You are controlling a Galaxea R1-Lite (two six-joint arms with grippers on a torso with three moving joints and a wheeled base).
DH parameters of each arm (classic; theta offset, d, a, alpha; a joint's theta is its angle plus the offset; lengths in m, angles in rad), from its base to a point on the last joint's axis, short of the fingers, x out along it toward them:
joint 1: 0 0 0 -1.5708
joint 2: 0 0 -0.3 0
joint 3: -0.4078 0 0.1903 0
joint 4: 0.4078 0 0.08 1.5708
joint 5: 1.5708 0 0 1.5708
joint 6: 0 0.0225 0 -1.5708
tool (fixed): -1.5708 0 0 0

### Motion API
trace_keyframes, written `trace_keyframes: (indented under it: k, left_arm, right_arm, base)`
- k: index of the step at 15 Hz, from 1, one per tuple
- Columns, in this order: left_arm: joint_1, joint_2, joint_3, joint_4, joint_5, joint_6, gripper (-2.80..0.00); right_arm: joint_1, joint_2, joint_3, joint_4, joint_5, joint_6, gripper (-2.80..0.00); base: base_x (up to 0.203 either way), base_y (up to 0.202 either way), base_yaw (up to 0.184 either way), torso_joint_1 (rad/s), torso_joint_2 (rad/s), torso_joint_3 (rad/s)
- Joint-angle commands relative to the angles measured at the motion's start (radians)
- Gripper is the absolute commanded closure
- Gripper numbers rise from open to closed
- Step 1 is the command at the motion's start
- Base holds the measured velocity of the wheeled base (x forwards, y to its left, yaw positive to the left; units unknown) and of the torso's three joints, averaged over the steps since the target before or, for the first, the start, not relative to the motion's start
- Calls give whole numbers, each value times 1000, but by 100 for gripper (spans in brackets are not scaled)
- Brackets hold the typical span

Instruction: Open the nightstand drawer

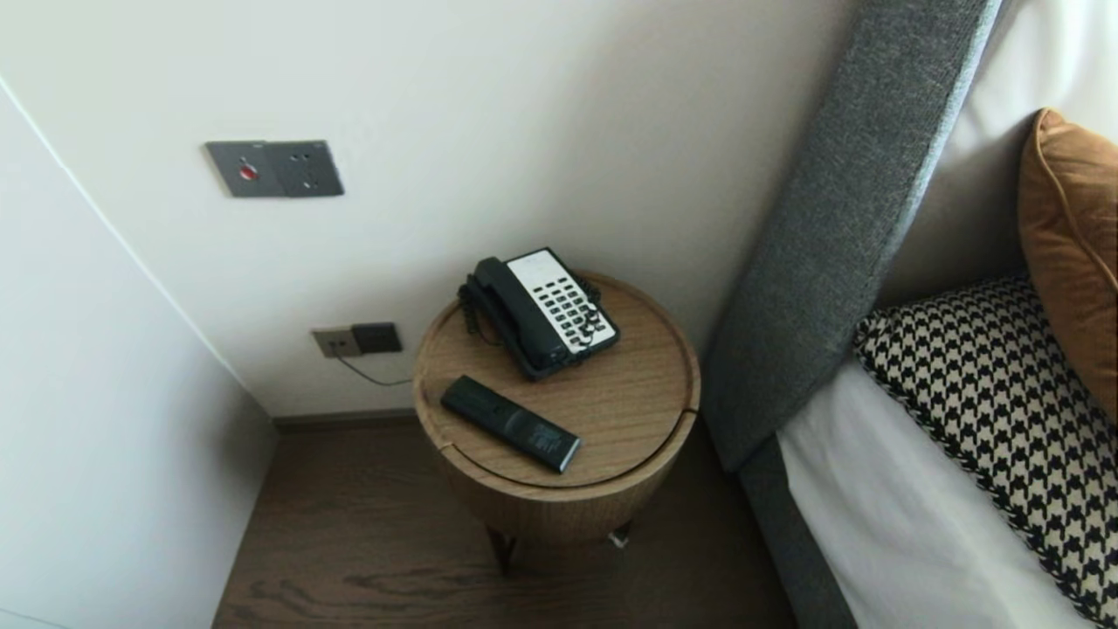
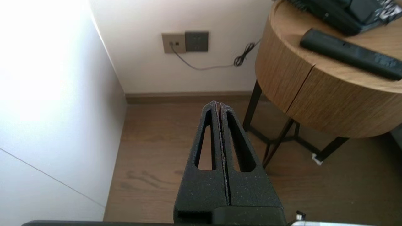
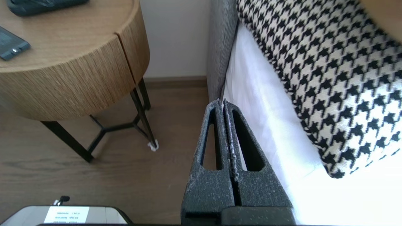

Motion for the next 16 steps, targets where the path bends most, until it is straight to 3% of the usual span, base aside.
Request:
trace_keyframes:
  k: [1,16]
  left_arm:
    - [0,-1,0,0,1,0,0]
    - [0,-1,1,-1,2,-10,0]
  right_arm:
    - [0,-5,0,0,0,0,0]
    - [2,-6,0,3,0,0,0]
  base:
    - [0,0,0,3,6,-206]
    - [0,0,0,2,2,-196]
